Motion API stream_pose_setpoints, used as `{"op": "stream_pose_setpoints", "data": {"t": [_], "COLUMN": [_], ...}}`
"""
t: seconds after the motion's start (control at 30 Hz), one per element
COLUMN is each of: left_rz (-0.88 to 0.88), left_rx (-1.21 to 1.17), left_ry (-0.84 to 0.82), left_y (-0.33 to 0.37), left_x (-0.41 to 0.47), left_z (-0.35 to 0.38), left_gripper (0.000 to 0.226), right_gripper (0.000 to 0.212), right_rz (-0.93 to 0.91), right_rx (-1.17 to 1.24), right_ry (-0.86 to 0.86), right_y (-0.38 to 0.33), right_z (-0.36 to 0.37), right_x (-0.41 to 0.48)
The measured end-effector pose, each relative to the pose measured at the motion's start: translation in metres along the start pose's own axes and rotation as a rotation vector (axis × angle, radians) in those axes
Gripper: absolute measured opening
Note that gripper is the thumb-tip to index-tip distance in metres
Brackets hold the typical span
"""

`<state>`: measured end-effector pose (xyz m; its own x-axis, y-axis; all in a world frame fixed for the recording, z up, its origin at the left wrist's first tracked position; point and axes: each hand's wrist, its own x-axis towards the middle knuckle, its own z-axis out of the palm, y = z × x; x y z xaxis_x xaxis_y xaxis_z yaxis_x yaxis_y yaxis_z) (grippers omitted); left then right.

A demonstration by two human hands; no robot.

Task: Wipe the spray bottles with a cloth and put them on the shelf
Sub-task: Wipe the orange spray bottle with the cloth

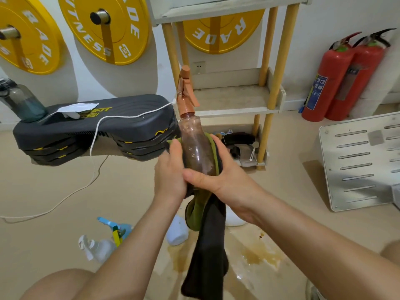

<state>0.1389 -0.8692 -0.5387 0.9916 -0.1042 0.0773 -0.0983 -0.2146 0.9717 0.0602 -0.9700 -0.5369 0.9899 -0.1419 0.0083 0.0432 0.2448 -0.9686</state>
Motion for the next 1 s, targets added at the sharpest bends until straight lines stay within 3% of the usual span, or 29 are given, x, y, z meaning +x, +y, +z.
{"op": "stream_pose_setpoints", "data": {"t": [0.07, 0.17, 0.27, 0.33, 0.37, 0.4, 0.43, 0.47, 0.5, 0.53, 0.57, 0.63, 0.67, 0.7, 0.8, 0.87, 1.0], "left_rz": [-0.020, -0.033, 0.044, 0.135, 0.255, 0.355, 0.435, 0.478, 0.469, 0.413, 0.313, 0.004, -0.098, -0.146, -0.245, -0.307, -0.300], "left_rx": [-0.117, -0.124, -0.036, 0.225, 0.487, 0.743, 0.906, 0.912, 0.810, 0.617, 0.361, -0.061, -0.163, -0.230, -0.413, -0.530, -0.640], "left_ry": [-0.136, -0.283, -0.451, -0.557, -0.557, -0.455, -0.287, -0.102, 0.027, 0.048, -0.031, -0.331, -0.403, -0.403, -0.201, -0.073, 0.051], "left_y": [0.005, 0.004, 0.003, 0.004, 0.006, 0.006, 0.011, 0.017, 0.022, 0.024, 0.026, 0.031, 0.031, 0.027, 0.019, 0.015, 0.021], "left_x": [-0.016, -0.029, -0.034, -0.035, -0.035, -0.032, -0.030, -0.028, -0.027, -0.024, -0.021, -0.022, -0.025, -0.025, -0.019, -0.011, -0.009], "left_z": [0.007, 0.008, -0.004, -0.018, -0.025, -0.033, -0.039, -0.042, -0.044, -0.046, -0.044, -0.035, -0.030, -0.025, -0.018, -0.018, -0.017], "left_gripper": [0.040, 0.029, 0.025, 0.031, 0.041, 0.054, 0.061, 0.061, 0.055, 0.044, 0.032, 0.046, 0.048, 0.042, 0.026, 0.026, 0.022], "right_gripper": [0.072, 0.054, 0.045, 0.040, 0.038, 0.037, 0.037, 0.038, 0.041, 0.045, 0.048, 0.054, 0.060, 0.070, 0.102, 0.095, 0.063], "right_rz": [0.028, 0.088, 0.147, 0.178, 0.181, 0.173, 0.157, 0.139, 0.123, 0.110, 0.095, 0.038, -0.002, -0.036, -0.088, -0.101, -0.001], "right_rx": [0.036, 0.160, 0.282, 0.309, 0.278, 0.222, 0.150, 0.074, 0.000, -0.076, -0.157, -0.335, -0.449, -0.590, -0.943, -0.922, -0.570], "right_ry": [0.042, 0.113, 0.133, 0.146, 0.151, 0.154, 0.152, 0.150, 0.143, 0.132, 0.111, 0.046, 0.019, 0.011, 0.013, -0.024, -0.029], "right_y": [-0.003, -0.006, -0.010, -0.017, -0.021, -0.023, -0.026, -0.028, -0.028, -0.028, -0.028, -0.028, -0.027, -0.025, -0.016, -0.014, -0.020], "right_z": [-0.005, -0.007, -0.014, -0.021, -0.024, -0.027, -0.029, -0.031, -0.031, -0.031, -0.029, -0.021, -0.015, -0.009, 0.004, 0.005, 0.013], "right_x": [0.001, 0.000, 0.001, 0.001, 0.001, 0.001, 0.001, 0.001, 0.002, 0.002, 0.002, -0.001, -0.002, -0.003, -0.005, -0.004, -0.007]}}
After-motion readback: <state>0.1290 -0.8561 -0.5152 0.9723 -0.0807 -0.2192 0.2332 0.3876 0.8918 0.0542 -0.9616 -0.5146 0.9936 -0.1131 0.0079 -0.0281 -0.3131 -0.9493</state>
